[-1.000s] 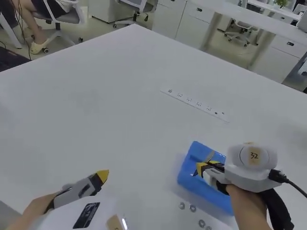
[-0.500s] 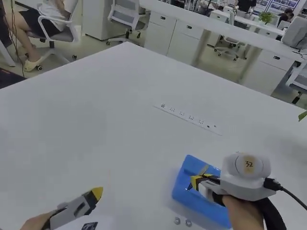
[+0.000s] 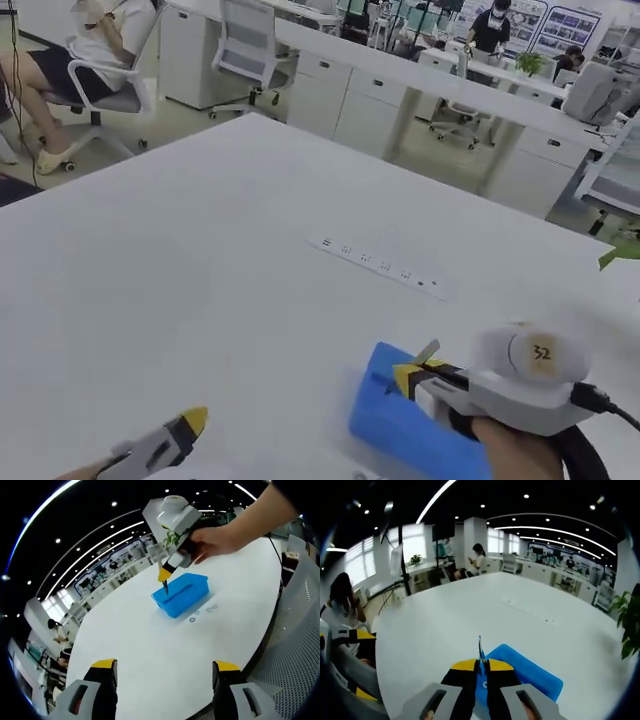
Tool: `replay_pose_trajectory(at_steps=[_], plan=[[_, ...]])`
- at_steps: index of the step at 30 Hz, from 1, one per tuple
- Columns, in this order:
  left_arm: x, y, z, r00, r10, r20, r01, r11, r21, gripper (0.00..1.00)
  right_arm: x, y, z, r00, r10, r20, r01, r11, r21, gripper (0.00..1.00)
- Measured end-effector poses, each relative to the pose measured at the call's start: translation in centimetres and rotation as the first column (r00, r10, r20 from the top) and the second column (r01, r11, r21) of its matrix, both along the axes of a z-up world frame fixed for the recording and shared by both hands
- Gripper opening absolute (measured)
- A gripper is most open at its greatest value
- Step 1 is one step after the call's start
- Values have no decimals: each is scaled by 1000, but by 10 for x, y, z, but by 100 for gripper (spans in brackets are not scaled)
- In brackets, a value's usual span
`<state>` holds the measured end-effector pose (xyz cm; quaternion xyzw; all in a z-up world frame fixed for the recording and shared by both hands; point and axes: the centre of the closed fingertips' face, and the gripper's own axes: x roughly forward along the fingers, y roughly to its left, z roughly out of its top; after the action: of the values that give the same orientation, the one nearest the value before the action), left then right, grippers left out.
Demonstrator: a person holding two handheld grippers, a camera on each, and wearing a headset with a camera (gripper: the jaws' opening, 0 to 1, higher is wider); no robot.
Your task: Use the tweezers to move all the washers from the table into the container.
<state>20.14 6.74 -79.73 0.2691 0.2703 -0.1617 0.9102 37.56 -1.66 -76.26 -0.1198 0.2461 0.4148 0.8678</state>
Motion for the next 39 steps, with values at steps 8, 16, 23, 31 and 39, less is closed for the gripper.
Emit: replay_pose_trajectory(at_steps=[8,16,23,31,39], plan=[[1,1,0,1000,3,4,-3,1000,2,79,-23,-9,14,1000,10,12,-11,999,45,3],[1,0,-1,1000,-1,3,1,1000,7,78,-46,-8,3,999,36,-26,-34,998,58,3],[2,-3,8,999,-5,41,6,1000,-30,79,-59,-6,-21,996,50,-75,-46,998,46,3],[1,-12,17,997,-26,75,33,995,-97,84,-65,-6,-49,992,57,-112,-58,998,-4,3],[0,-13,15,998,-29,54,35,993,-111,87,-61,-7,-62,991,35,-129,-39,999,-24,3]])
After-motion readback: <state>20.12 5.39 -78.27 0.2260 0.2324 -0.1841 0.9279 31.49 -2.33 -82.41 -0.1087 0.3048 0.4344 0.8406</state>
